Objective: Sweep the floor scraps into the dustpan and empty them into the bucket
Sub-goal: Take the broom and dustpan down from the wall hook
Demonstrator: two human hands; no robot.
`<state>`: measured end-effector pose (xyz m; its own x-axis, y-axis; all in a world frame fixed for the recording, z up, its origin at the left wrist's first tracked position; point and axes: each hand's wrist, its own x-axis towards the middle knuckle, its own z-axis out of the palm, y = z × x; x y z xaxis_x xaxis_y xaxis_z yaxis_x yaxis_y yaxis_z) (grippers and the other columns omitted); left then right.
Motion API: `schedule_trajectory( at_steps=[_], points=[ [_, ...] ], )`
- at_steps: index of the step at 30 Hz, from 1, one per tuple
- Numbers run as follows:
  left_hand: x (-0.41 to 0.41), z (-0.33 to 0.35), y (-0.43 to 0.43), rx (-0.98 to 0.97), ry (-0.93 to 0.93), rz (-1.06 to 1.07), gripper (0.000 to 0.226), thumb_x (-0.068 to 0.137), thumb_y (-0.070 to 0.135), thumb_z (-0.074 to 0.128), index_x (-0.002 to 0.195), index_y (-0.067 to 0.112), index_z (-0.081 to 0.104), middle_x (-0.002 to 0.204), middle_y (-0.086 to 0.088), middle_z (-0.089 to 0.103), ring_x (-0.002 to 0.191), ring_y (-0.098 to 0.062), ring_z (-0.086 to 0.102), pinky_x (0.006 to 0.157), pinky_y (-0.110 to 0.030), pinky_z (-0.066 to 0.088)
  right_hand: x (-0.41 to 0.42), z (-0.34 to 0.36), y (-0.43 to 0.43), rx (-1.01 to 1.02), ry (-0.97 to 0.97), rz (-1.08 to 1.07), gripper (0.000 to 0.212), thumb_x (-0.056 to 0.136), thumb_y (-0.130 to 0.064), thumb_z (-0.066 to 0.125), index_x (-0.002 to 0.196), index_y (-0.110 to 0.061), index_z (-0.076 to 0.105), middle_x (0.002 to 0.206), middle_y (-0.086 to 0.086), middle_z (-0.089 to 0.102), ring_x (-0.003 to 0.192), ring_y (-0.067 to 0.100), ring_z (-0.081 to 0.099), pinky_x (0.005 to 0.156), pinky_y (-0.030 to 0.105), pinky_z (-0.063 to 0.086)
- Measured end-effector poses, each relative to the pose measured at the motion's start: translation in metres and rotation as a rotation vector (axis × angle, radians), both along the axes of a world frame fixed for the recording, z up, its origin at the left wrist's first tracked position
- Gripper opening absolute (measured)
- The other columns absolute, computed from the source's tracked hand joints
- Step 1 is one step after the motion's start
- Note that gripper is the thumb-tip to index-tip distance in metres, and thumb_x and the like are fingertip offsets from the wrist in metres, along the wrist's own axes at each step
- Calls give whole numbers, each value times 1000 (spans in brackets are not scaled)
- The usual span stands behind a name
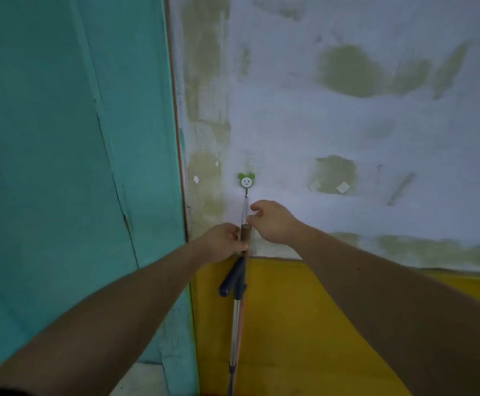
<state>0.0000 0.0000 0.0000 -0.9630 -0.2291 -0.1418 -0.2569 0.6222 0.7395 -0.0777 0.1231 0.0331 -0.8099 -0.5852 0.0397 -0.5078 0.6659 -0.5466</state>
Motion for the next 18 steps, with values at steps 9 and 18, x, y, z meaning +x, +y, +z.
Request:
schedule_trajectory(
  at_steps=[9,18],
  points=[
    [-13,-16,7,97,46,26,24,94,17,53,107,0,65,99,-12,68,89,-23,63,83,-34,50,-10,-4,-5,-88,34,8,21,94,-19,48,102,-12,66,103,2,64,93,19,58,77,29,46],
    [-10,-37,23,103,140,111,19,100,31,45,94,18,59,85,0,62,77,-15,59,61,-23,43,-7,5,-7,-237,-9,-136,21,92,-15,40,84,-12,60,92,6,66,85,23,63,71,34,51]
  ],
)
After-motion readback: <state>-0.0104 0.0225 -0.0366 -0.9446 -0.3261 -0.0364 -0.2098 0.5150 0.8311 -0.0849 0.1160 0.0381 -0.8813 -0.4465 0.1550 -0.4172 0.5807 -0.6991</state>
